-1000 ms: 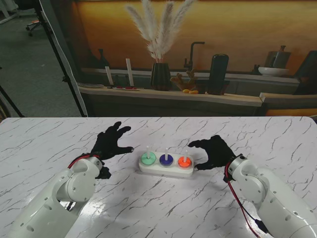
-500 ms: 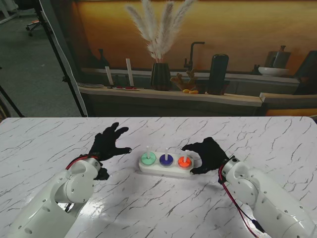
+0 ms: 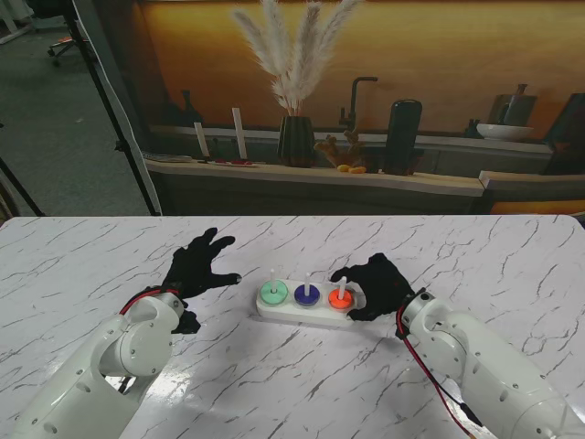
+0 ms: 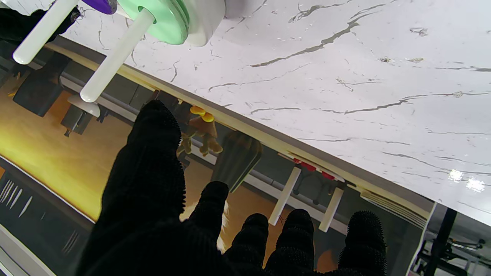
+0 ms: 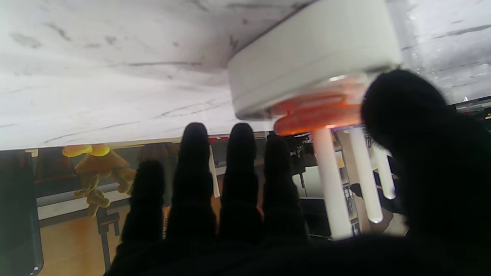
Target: Move the three rings of the Hanoi Tower from the left rod to the right rod
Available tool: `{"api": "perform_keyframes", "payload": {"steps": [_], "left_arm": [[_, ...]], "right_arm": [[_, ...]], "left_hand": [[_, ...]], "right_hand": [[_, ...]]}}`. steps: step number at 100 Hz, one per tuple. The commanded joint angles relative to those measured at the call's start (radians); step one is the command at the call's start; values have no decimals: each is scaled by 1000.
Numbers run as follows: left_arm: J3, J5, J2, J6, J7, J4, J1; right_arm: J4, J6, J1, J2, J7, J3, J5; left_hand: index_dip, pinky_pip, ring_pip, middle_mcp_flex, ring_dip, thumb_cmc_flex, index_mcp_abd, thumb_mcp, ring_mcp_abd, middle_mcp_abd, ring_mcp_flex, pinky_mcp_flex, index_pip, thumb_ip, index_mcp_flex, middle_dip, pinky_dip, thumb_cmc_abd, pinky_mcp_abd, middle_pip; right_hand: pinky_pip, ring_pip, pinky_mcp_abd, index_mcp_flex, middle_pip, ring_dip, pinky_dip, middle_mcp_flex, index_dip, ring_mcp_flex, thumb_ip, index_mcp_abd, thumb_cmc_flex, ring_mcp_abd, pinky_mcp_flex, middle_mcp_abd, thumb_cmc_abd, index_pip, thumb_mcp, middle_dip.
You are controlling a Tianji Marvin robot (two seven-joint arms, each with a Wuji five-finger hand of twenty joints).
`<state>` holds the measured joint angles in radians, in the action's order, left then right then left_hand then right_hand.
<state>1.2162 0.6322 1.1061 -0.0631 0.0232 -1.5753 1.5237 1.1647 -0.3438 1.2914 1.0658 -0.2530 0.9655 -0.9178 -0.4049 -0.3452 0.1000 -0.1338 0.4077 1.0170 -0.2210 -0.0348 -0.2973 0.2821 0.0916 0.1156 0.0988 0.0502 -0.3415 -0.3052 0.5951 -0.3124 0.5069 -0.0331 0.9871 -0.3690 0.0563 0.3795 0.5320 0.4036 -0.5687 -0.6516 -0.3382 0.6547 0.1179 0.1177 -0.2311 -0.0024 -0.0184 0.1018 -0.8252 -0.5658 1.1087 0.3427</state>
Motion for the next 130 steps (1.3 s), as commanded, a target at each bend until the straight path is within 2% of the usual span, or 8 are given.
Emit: {"api": "perform_keyframes", "payload": {"steps": [1, 23, 39, 60, 79, 88, 107, 130], "left_arm": [[-2, -6, 2, 14, -13, -1, 6], [-1, -8, 2, 12, -14, -1, 7], [-1, -9, 2, 14, -12, 1, 6], [1, -14, 2, 11, -13, -1, 9], [4, -16, 2, 10, -14, -2, 12], [5, -17, 3, 10, -14, -2, 13], [5, -20, 3, 11, -12, 0, 13], [5, -24, 3, 10, -13, 0, 14]], "right_arm": [[1, 1, 5, 9, 4, -4, 4], [5, 0, 5, 7, 19, -2, 8], [2, -2, 1, 7, 20, -6, 6], [-2, -2, -2, 8, 18, -12, 10], [-7, 1, -4, 10, 9, -18, 11], [-9, 3, -5, 10, 7, -21, 13], [-13, 1, -7, 10, 2, -25, 9], [-8, -5, -6, 7, 17, -23, 8]], "left_hand": [[-5, 41, -22, -17, -11, -11, 27, 32, 16, -19, 2, 7, 0, -25, -11, -12, -12, 28, 10, 6], [-5, 42, -23, -20, -12, -11, 27, 34, 15, -19, 0, 6, 0, -25, -12, -13, -11, 29, 11, 6], [-5, 43, -22, -20, -11, -10, 26, 33, 15, -18, 1, 7, 0, -26, -12, -13, -11, 32, 11, 6], [-5, 45, -22, -20, -11, -10, 28, 35, 16, -19, 1, 8, 0, -26, -12, -13, -11, 33, 11, 6], [-5, 47, -22, -20, -10, -11, 28, 36, 15, -18, 0, 9, 1, -26, -14, -13, -11, 34, 12, 6], [-5, 48, -23, -19, -10, -12, 29, 36, 16, -18, -1, 10, 0, -27, -13, -13, -11, 35, 11, 7], [-5, 50, -23, -20, -10, -13, 29, 37, 16, -18, -1, 10, 1, -27, -14, -13, -11, 36, 12, 7], [-5, 53, -24, -20, -10, -14, 27, 37, 15, -19, -1, 12, 0, -28, -14, -13, -11, 38, 11, 6]], "right_hand": [[22, -25, 342, 21, 18, 11, -10, -39, -20, 28, 15, 42, -11, -24, 4, 33, 19, -22, -1, 11], [30, -40, 340, 78, 23, 13, -11, -102, -29, 51, -2, 87, -39, -39, -1, 63, 67, -53, -8, 15], [48, -68, 334, 127, 31, 23, -16, -168, -41, 95, -17, 134, -82, -63, -14, 89, 82, -87, 32, 21], [71, -123, 326, 193, 41, 50, -24, -238, -51, 131, -24, 163, -118, -82, -19, 100, 134, -131, 62, 34], [94, -168, 321, 223, 56, 71, -36, -271, -55, 153, -22, 165, -144, -96, -32, 97, 131, -153, 73, 47], [106, -193, 318, 233, 58, 83, -46, -280, -56, 157, -4, 161, -148, -100, -36, 91, 125, -162, 77, 57], [111, -195, 320, 218, 54, 84, -53, -263, -54, 154, -17, 150, -148, -100, -39, 87, 68, -156, 96, 55], [100, -181, 327, 163, 36, 80, -55, -206, -41, 127, 11, 111, -138, -88, -26, 66, -91, -116, 110, 45]]}}
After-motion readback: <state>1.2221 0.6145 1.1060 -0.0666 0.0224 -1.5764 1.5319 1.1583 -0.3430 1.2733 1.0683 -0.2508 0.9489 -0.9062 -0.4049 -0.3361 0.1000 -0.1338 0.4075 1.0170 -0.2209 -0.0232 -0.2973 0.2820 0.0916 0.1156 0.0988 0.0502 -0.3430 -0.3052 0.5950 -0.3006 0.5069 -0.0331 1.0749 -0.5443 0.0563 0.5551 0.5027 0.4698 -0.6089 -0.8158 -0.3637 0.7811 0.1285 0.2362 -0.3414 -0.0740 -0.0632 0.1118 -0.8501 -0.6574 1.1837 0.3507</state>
